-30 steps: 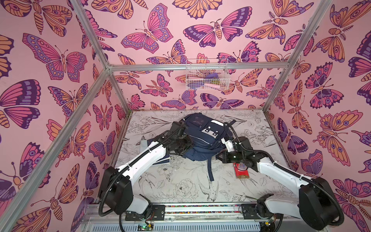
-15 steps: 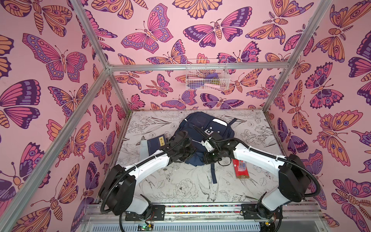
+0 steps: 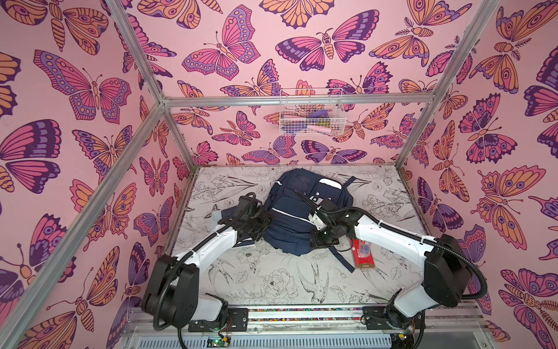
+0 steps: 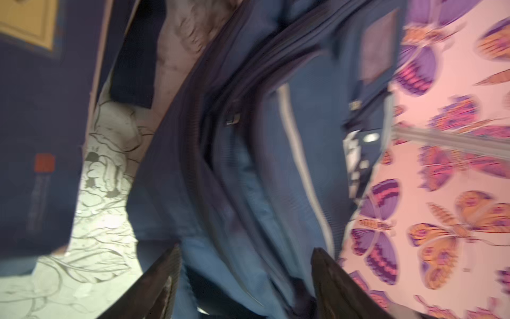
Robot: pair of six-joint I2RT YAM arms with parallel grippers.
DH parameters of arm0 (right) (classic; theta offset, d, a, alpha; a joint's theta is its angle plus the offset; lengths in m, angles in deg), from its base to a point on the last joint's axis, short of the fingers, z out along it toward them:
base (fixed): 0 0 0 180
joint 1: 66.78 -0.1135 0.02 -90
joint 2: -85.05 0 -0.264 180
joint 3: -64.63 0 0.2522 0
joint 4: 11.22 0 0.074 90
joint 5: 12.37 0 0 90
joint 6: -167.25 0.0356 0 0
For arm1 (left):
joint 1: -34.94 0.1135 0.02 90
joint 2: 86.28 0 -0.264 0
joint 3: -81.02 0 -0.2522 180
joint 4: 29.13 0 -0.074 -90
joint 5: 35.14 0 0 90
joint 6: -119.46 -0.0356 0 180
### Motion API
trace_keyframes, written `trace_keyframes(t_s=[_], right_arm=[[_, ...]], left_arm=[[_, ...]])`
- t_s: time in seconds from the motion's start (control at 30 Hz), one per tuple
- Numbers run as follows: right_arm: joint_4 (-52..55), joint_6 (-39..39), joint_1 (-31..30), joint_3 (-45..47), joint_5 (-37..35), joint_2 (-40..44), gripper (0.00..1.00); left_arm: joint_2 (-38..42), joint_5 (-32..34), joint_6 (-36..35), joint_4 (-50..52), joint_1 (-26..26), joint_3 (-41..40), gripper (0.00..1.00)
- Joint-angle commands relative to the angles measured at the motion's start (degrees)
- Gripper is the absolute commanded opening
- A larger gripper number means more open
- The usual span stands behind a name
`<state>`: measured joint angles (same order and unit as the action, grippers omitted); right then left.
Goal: Pack books, pencil case, and school supplies into a backpack
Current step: Unzip the student bag at the center of the table.
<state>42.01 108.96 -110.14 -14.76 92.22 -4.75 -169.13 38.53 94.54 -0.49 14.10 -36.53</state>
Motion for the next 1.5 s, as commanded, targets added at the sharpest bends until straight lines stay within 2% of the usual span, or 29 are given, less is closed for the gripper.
trace_keyframes(t_s=[0.0, 0.17, 0.27, 0.5, 0.67, 0.77, 0.9, 0.93, 1.03, 1.07, 1.1, 1.23, 1.33, 1.47], right_arm=[[2.44, 0.23, -0.27, -1.5, 1.4, 0.15, 0.0], [2.06, 0.59, -1.53, -2.85, 1.66, -2.63, 0.0], [0.94, 1.17, -3.55, -6.08, 2.44, -6.02, 0.0], [-0.86, 2.81, -7.6, -24.05, 5.36, -20.27, 0.0], [-1.95, 2.95, -7.64, -33.6, 5.53, -27.56, 0.0], [0.47, 1.39, -5.66, -32.74, 2.17, -26.23, 0.0], [3.31, -1.44, -1.55, -24.44, 1.63, -19.76, 0.0], [4.98, -2.85, -0.97, -22.62, 1.27, -17.85, 0.0], [8.3, -5.48, -0.17, -17.78, -0.15, -13.13, 0.0], [8.58, -5.52, 0.02, -16.28, -0.37, -11.81, 0.0], [8.55, -5.45, 0.11, -15.19, -0.18, -10.88, 0.0], [7.62, -4.53, 0.11, -12.27, 0.51, -8.77, 0.0], [6.25, -3.47, 0.04, -11.1, 1.93, -8.66, 0.0], [5.58, -2.66, 0.0, -11.23, 2.28, -8.68, 0.0]], left_arm=[[-3.93, -2.26, -1.45, 0.88, 0.58, 1.47, 0.64], [-8.21, -6.26, -0.25, -1.87, 0.63, 2.77, 0.29], [-7.67, -6.74, 0.31, -2.54, -0.05, 2.52, 0.01], [-4.04, -5.77, 3.01, -5.23, -2.89, -0.64, 0.0], [-0.89, -3.99, 5.4, -7.45, -5.33, -3.89, 0.0], [2.63, -1.51, 7.6, -8.73, -6.23, -7.62, 0.0], [8.16, 2.6, 9.02, -9.2, -11.42, -11.24, 0.0], [9.24, 2.97, 9.12, -9.24, -11.92, -11.82, 0.02], [13.73, 5.72, 8.51, -8.67, -9.92, -12.03, 0.6], [13.66, 5.77, 7.64, -7.47, -8.19, -11.03, 0.72], [12.89, 5.23, 6.56, -6.28, -6.45, -9.85, 0.75], [3.51, -0.79, 3.37, -3.27, -1.53, -3.92, 0.71], [-2.89, -5.62, 2.4, -3.85, -1.69, -0.75, 0.68], [-6.98, -7.82, 4.5, -9.95, -1.84, -0.65, 0.64]])
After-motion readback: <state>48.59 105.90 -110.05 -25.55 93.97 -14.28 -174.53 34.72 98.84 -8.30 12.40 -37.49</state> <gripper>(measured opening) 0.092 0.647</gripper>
